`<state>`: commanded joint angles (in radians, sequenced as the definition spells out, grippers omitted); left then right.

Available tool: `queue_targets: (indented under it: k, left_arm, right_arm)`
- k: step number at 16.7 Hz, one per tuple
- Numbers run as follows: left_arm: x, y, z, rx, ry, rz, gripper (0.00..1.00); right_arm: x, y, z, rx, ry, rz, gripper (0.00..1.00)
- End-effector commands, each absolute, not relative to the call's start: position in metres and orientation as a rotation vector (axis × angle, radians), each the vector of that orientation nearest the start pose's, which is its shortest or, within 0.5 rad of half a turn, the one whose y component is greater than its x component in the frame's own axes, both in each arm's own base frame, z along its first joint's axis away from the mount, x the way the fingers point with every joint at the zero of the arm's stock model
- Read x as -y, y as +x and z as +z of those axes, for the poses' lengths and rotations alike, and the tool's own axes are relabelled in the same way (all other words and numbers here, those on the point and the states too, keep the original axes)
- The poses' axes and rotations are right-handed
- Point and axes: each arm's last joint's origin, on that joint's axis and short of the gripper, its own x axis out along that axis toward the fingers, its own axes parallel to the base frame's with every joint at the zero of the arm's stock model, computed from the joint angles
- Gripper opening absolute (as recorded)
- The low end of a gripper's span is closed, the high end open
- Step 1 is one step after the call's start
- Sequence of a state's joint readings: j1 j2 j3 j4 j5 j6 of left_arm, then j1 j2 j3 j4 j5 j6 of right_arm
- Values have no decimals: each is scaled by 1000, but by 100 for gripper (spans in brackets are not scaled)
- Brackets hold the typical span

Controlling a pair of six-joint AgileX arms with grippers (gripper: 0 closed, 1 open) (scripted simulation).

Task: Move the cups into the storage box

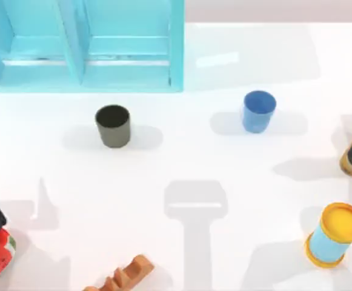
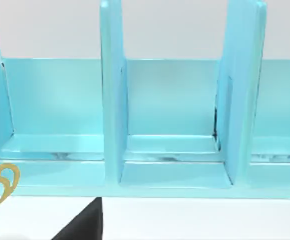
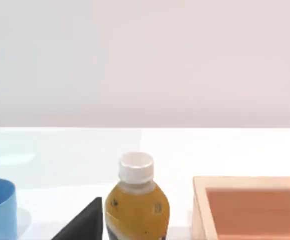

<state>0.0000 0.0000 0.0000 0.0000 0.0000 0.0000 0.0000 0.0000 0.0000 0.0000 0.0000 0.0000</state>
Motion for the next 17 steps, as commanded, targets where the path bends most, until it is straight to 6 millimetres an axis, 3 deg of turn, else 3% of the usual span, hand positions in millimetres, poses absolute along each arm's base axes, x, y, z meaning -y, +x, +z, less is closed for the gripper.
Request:
queue_targets:
  k: [5,7,10,13,17]
  left_arm:
    - [1,106,160,0,0,0,100]
    - [1,106,160,0,0,0,100]
    - [1,106,160,0,0,0,100]
    - [1,106,160,0,0,0,100]
    - [1,106,160,0,0,0,100]
  right_arm:
    - [0,106,171,-42,6,6,100]
    - [-2,109,189,-100,13,14,100]
    - [-6,121,231,-218,26,31,100]
    - [-15,154,282,-366,40,51,100]
    - [-41,232,329,-618,54,74,100]
